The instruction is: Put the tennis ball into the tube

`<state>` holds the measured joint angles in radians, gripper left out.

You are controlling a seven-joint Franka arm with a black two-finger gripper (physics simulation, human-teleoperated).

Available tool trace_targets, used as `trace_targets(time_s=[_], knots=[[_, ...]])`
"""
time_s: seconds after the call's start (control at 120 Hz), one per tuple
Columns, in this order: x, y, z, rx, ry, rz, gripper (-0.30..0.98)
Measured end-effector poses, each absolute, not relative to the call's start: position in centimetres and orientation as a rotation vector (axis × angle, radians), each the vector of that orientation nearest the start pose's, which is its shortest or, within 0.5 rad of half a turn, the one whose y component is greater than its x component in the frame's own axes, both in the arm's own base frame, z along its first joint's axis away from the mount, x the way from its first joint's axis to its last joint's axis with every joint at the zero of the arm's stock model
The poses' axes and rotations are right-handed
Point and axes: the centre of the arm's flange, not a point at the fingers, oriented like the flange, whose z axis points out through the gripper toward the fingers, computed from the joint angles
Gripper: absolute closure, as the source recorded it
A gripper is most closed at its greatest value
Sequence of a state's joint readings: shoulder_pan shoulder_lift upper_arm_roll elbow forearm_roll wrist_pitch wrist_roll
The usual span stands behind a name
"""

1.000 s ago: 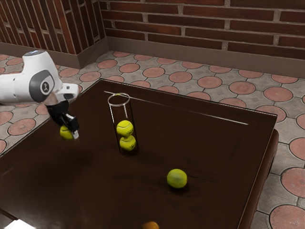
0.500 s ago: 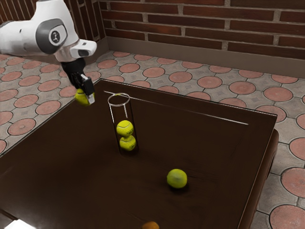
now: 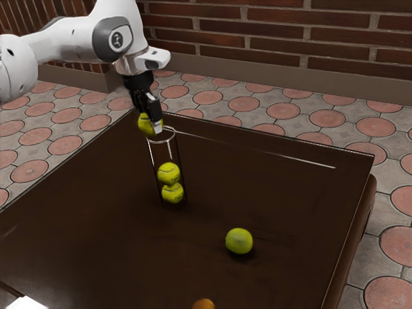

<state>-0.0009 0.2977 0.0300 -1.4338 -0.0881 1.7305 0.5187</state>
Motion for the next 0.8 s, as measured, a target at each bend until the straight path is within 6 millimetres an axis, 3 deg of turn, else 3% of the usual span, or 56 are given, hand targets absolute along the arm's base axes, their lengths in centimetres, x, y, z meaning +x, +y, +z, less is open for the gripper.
trace_targets(time_s=[0.367,0.467,0.717,0.8], knots=[[67.1,-0.2,51.3,-3.124,0.782,-0.050,0.40],[67.1,-0.3,51.3,-3.126,0.784,-0.057,0.30],[66.7,-0.4,52.3,-3.128,0.789,-0.084,0.10],[64.2,-0.2,53.6,-3.133,0.775,-0.073,0.07]])
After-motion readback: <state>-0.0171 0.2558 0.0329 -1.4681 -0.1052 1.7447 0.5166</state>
